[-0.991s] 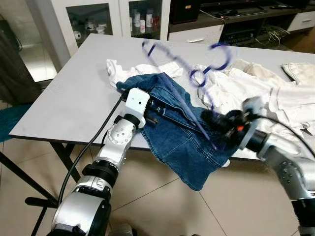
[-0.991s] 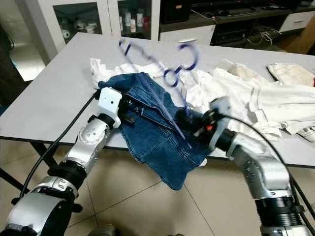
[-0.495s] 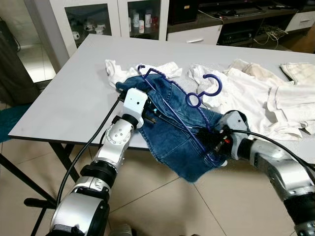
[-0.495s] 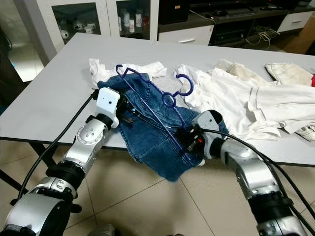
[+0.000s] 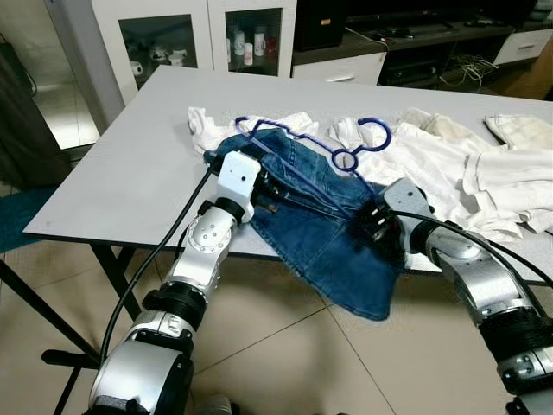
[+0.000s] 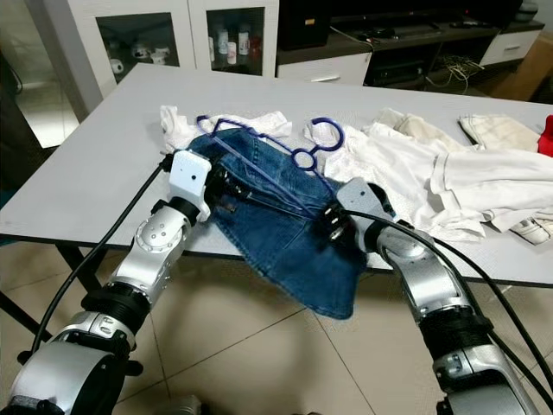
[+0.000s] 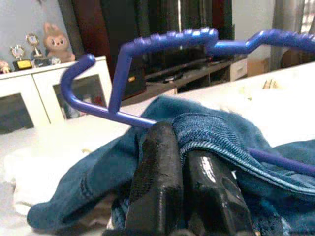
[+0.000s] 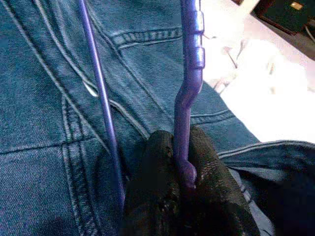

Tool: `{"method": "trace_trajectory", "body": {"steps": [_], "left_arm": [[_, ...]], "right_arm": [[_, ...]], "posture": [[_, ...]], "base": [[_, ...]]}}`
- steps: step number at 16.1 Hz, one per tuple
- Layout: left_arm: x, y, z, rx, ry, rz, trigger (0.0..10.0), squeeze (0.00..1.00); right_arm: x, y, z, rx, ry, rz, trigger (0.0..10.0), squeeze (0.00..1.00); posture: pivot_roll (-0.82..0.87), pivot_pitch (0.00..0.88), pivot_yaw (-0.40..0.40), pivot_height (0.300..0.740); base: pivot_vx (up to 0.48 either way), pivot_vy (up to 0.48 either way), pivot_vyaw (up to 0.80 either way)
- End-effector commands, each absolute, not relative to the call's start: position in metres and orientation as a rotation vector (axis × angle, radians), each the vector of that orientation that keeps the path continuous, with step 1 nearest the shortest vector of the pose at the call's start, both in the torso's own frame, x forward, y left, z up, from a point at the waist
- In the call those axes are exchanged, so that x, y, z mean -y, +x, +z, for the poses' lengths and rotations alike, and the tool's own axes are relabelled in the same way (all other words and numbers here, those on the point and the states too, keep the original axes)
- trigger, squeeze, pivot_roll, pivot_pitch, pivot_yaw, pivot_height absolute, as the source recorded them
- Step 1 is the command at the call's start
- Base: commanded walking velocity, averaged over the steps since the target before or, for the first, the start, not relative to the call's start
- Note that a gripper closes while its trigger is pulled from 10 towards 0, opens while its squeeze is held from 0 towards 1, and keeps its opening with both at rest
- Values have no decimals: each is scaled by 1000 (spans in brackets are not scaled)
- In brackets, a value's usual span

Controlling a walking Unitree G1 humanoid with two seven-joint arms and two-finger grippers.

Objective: Hang hanger

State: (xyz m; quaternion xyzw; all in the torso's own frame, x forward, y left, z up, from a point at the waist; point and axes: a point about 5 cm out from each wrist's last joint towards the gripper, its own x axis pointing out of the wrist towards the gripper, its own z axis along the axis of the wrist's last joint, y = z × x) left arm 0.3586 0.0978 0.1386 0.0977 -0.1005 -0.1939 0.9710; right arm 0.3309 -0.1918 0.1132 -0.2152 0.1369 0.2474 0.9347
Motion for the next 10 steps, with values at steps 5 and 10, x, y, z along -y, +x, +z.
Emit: {"method": "trace_trajectory", "body": {"steps": [5, 10], "left_arm": [[-96, 360, 152, 264, 193, -392, 10000, 0], [-92, 359, 162, 328, 186, -396, 10000, 0]], "right_arm": [[202, 339, 108, -310, -432, 423, 10000, 0], [197, 352, 111, -275, -455, 361, 10000, 0]], "posture": [[122, 0, -19, 740], [115, 0, -19, 740]], "base": [[0, 0, 0], [0, 0, 0]]}}
